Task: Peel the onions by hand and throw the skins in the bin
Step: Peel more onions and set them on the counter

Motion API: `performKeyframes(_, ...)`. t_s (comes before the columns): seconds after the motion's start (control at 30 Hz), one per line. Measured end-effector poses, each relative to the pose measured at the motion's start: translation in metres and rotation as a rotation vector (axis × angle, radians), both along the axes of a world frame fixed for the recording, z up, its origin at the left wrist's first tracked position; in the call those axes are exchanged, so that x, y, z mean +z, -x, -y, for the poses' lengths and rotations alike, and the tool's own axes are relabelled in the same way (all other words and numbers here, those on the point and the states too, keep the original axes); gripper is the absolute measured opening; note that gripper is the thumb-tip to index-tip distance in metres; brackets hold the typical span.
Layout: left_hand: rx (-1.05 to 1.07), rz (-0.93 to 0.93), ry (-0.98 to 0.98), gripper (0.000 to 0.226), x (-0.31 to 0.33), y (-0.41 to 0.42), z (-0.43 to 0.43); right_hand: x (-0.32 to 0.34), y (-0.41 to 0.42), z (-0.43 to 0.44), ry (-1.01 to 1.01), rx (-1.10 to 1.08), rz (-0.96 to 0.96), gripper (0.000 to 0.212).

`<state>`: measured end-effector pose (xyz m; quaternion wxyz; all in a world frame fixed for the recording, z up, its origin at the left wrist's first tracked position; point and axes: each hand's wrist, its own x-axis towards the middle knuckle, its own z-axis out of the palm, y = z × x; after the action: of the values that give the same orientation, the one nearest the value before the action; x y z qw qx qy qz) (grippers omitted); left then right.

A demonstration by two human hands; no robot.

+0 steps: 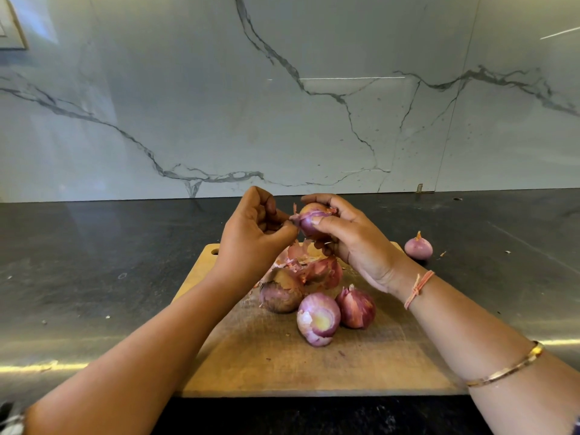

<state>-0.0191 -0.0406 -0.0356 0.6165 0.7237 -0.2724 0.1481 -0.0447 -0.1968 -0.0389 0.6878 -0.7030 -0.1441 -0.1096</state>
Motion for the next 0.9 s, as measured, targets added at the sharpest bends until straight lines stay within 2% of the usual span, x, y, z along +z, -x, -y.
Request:
performKeyframes(0.23,0.086,0.017,-0.034,0.028,-0.005,-0.004,0.003,0.004,0.006,0.002,0.153,-0.083,0.072,0.025)
performKeyframes(0.43,0.203,0.028,-0.043,0.026,-0.004,-0.009,-0.004,0.007,0.009,0.001,0.126,-0.041,0.075,0.026)
performKeyframes(0.6,0.172,0.060,-0.168,0.021,-0.003,-0.002,-0.002,0.006,0.007,0.004,0.186,-0.113,0.088,0.036)
performKeyframes(0.7,0.162,0.101,-0.180,0.020,-0.002,0.002,-0.002,0.004,0.005,0.003,0.259,-0.174,0.101,0.042)
performKeyframes(0.83,0.115,0.124,-0.178,0.007,-0.001,0.005,-0.003,0.003,0.007,0.002,0.374,-0.209,0.147,0.038)
performKeyframes(0.9,0.080,0.114,-0.181,0.012,-0.001,0.006,-0.003,0.002,0.008,0.002,0.434,-0.209,0.182,0.035)
